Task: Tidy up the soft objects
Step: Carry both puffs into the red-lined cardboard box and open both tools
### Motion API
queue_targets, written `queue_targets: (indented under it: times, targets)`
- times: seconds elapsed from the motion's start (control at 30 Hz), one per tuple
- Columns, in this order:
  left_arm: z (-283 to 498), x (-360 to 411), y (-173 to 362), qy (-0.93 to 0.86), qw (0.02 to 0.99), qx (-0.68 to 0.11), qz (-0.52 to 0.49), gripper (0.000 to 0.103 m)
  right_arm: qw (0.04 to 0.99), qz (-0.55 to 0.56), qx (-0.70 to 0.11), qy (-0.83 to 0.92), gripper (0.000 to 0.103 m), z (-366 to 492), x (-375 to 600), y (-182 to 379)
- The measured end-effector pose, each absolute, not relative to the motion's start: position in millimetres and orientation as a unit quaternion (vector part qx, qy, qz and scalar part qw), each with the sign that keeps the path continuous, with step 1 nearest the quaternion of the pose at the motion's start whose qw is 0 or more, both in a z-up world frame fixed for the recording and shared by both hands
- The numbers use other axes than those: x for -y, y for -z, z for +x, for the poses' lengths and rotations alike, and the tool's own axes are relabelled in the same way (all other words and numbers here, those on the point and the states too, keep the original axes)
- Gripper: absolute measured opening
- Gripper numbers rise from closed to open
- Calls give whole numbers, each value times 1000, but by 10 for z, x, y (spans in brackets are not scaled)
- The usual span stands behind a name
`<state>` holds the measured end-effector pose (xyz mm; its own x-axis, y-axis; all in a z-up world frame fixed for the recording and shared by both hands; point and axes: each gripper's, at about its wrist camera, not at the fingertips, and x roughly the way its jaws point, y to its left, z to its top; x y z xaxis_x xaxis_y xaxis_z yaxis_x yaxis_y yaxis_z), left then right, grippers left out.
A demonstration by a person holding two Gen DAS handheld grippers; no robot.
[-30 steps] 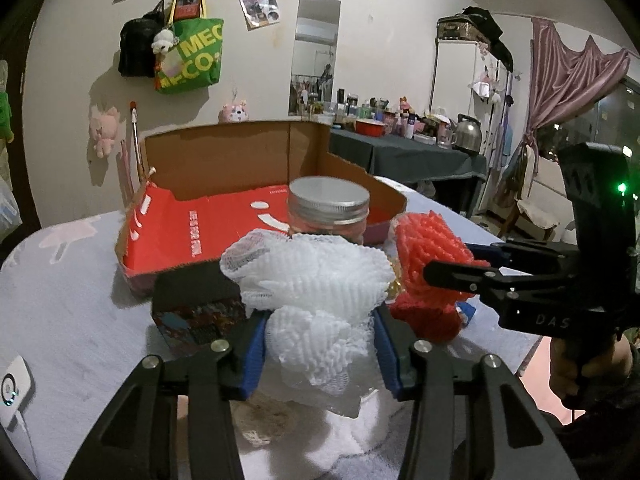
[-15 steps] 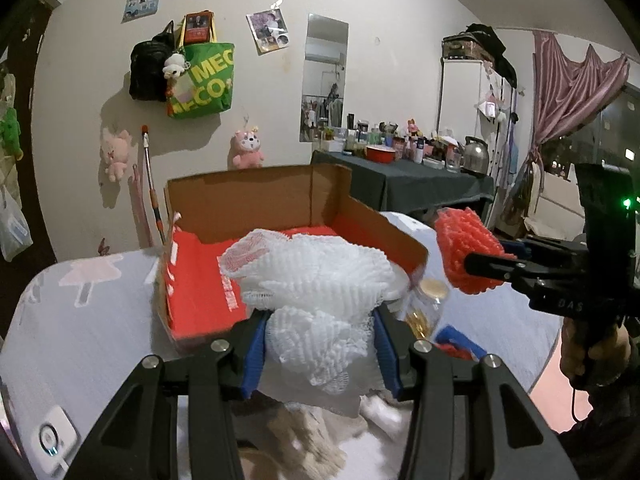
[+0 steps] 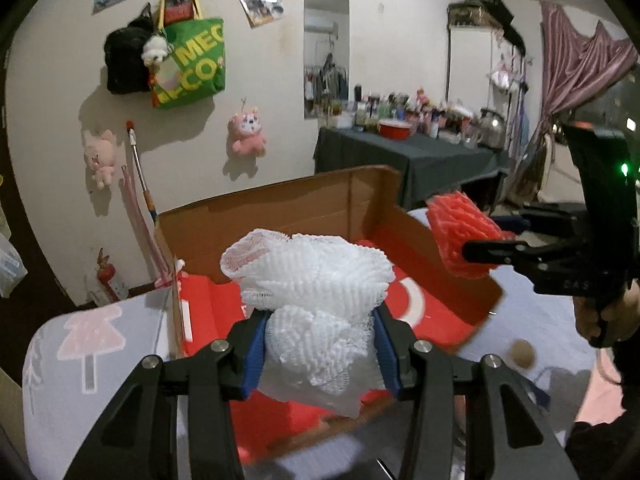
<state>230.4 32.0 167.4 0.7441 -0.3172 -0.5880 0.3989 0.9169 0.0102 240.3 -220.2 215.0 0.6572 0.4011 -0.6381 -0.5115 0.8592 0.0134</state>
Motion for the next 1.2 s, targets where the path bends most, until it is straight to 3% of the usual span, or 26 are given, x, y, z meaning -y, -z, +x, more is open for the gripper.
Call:
queue_targets:
  times: [0.47,0.87,1.2]
  targets:
    - [3532,-79,-1171,187,900,-386,81,50,854,-64,-462,-231,38,3980,1874,-1500]
    - [4024,74,-793,155,888,-425,88,51,829,-30,-520,-202,39,4465,1818,-1072]
    - [4053,115,-714,145,886,-430,96,58,831,-42,-519,-196,44,4478,1801,-1002]
